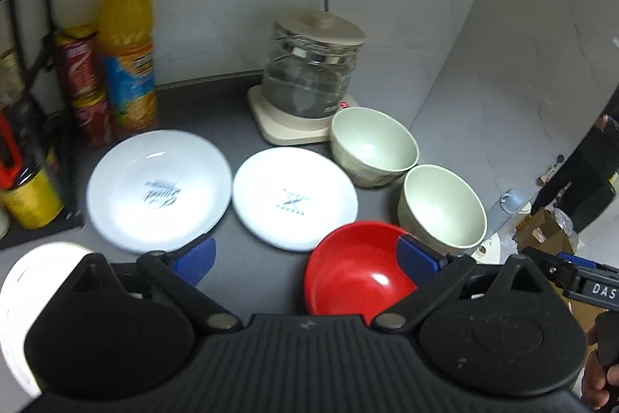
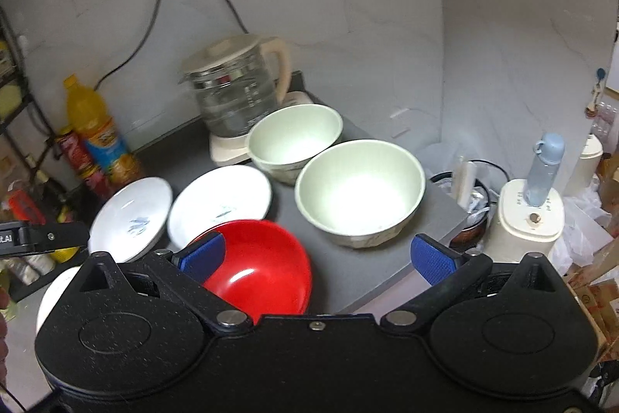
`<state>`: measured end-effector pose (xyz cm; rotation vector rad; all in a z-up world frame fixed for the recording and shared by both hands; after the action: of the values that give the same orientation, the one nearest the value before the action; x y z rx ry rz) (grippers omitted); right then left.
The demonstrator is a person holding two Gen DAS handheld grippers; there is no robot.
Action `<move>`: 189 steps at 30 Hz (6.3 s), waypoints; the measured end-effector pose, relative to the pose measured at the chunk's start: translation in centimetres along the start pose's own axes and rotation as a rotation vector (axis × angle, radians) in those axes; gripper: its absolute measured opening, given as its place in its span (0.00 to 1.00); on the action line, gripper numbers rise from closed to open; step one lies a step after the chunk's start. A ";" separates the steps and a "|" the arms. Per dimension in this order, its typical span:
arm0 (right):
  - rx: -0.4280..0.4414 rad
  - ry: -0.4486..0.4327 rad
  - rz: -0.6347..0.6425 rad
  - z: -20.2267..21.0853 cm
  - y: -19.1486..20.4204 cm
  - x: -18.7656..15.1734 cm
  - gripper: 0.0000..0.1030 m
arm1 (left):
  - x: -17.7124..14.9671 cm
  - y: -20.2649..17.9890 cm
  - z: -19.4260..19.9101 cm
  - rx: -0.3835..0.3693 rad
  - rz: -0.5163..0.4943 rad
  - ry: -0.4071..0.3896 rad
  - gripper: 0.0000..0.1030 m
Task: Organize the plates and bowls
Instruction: 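Move both grippers to the larger pale green bowl and close on its rim, then lift the pale green bowl with both grippers and carry it over the red bowl, then lower the pale green bowl into the red bowl and open both grippers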
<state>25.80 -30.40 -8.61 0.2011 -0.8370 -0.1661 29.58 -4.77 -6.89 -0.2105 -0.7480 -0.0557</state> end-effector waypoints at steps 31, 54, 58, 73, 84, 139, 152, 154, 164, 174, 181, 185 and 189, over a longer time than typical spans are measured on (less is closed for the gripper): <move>0.006 0.130 -0.084 -9.9 -8.5 3.9 0.79 | 4.0 -9.1 -12.1 -0.075 0.068 0.170 0.56; 0.105 0.298 -0.046 -16.5 -11.0 3.0 0.57 | 2.4 -12.0 -20.8 0.008 0.129 0.289 0.33; 0.131 0.321 -0.035 -17.3 -10.7 2.7 0.46 | 2.1 -11.9 -21.7 0.026 0.145 0.300 0.25; 0.138 0.370 -0.058 -19.0 -11.0 2.1 0.20 | 0.9 -13.1 -23.9 0.012 0.163 0.352 0.07; 0.164 0.315 -0.060 -16.8 -10.1 3.8 0.20 | 2.4 -12.9 -20.7 -0.014 0.154 0.278 0.07; 0.284 0.370 0.084 -9.1 2.0 0.5 0.22 | -4.3 -2.4 -9.0 -0.019 0.282 0.283 0.08; 0.214 0.399 0.002 -10.8 1.8 -1.2 0.16 | -6.3 -1.1 -9.5 -0.010 0.284 0.356 0.09; 0.196 0.395 0.010 -11.0 1.9 -1.4 0.16 | -6.0 -0.7 -9.2 -0.014 0.289 0.340 0.11; 0.174 0.396 0.039 -11.6 2.8 -1.9 0.17 | -4.9 0.7 -7.8 0.022 0.268 0.307 0.13; 0.177 0.396 0.068 -11.9 3.4 -1.6 0.26 | -5.8 1.2 -8.7 0.063 0.246 0.334 0.26; 0.205 0.377 0.066 -11.4 3.6 -1.0 0.40 | -6.1 1.8 -8.8 0.096 0.249 0.333 0.36; 0.225 0.351 0.066 -10.6 3.3 0.2 0.52 | -5.4 1.9 -8.5 0.126 0.226 0.320 0.36; 0.242 0.347 0.052 -10.6 3.1 1.0 0.55 | -4.2 1.7 -8.4 0.120 0.225 0.299 0.36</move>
<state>34.58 -26.46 -14.10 0.4222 -0.5137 0.0210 32.31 -5.00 -15.99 -0.1664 -0.4246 0.1685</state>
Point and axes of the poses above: each gripper's, at about its wrist camera, not at the fingertips, and z roughly against the way its jaws point, y to its left, x to its top, the point moved 7 cm from there along -z, roughly the way its jaws point, and after that the axes turned 4 degrees about -z, right-handed, at the moved point
